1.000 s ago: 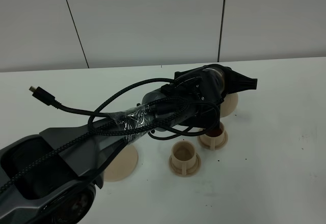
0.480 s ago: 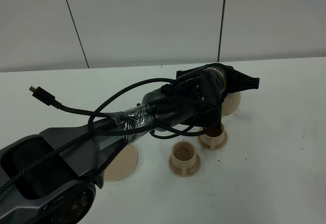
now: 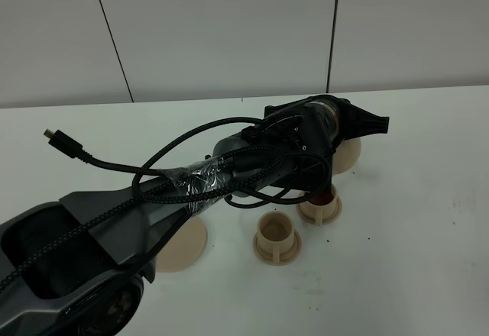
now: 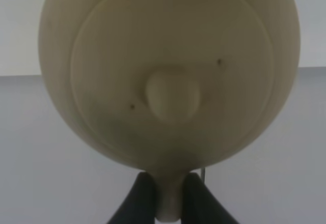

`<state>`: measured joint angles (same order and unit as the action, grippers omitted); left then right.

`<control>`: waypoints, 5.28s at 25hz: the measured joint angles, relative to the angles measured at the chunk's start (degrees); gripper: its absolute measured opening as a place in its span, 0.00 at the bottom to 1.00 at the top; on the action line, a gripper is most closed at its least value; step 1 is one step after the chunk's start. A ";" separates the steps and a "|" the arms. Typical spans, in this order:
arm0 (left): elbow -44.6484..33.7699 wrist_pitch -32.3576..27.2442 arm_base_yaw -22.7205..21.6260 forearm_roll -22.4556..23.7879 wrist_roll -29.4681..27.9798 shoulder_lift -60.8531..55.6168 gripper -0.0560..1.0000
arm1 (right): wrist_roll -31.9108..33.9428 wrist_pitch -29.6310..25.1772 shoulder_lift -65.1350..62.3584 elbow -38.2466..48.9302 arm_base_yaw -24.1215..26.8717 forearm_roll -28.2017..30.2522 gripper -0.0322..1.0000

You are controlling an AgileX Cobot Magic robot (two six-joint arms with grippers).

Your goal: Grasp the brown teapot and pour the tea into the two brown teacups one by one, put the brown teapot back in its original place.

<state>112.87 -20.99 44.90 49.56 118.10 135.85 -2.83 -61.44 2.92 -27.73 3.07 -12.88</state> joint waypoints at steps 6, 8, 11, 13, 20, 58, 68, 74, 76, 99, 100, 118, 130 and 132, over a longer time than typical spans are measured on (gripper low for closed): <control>0.00 0.00 0.00 0.00 0.00 0.00 0.22 | -0.06 0.00 0.00 0.00 0.00 0.00 0.38; 0.00 0.00 0.00 0.00 0.00 0.00 0.22 | -0.06 0.00 0.00 0.00 0.00 0.00 0.38; 0.00 0.06 0.00 0.00 0.00 0.00 0.22 | -0.06 0.00 0.00 0.00 0.00 0.00 0.38; 0.00 0.17 0.00 0.00 0.00 0.00 0.22 | -0.06 0.00 0.00 0.00 0.00 0.00 0.38; 0.00 0.17 0.00 0.00 0.00 0.00 0.22 | -0.06 0.00 0.00 0.00 0.00 0.00 0.38; 0.00 0.05 0.00 0.00 0.00 0.00 0.22 | 0.03 0.00 0.00 0.00 0.00 0.00 0.38; 0.00 -0.69 0.00 0.00 -4.36 0.00 0.22 | -0.02 0.00 0.00 0.00 0.00 0.00 0.38; 0.00 -3.25 -0.22 0.11 -7.62 0.00 0.22 | -0.02 0.00 0.00 0.00 0.00 0.00 0.38; 0.00 -3.91 -0.48 0.11 -8.45 0.00 0.22 | -0.02 0.00 0.00 0.00 0.00 0.00 0.38; 0.00 -13.31 -3.62 -9.62 -22.62 -3.94 0.22 | -0.07 0.00 0.00 0.00 0.00 -0.01 0.38; 0.00 -13.70 -3.76 -9.68 -24.26 -3.95 0.22 | -0.07 0.00 0.00 0.00 0.00 -0.01 0.38; 5.13 -22.29 -8.13 -20.19 -39.41 -4.11 0.22 | -0.06 0.00 0.00 0.00 0.00 -0.01 0.38; 6.84 -33.78 -10.65 -26.93 -47.10 -4.16 0.22 | 0.00 0.00 0.00 0.00 0.00 -0.01 0.38; 6.84 -35.73 -10.84 -27.04 -47.68 -4.16 0.22 | 0.00 0.00 0.00 0.00 0.00 -0.01 0.38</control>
<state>119.71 -56.72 34.05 22.53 70.42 131.69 -2.83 -61.44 2.92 -27.73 3.07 -12.89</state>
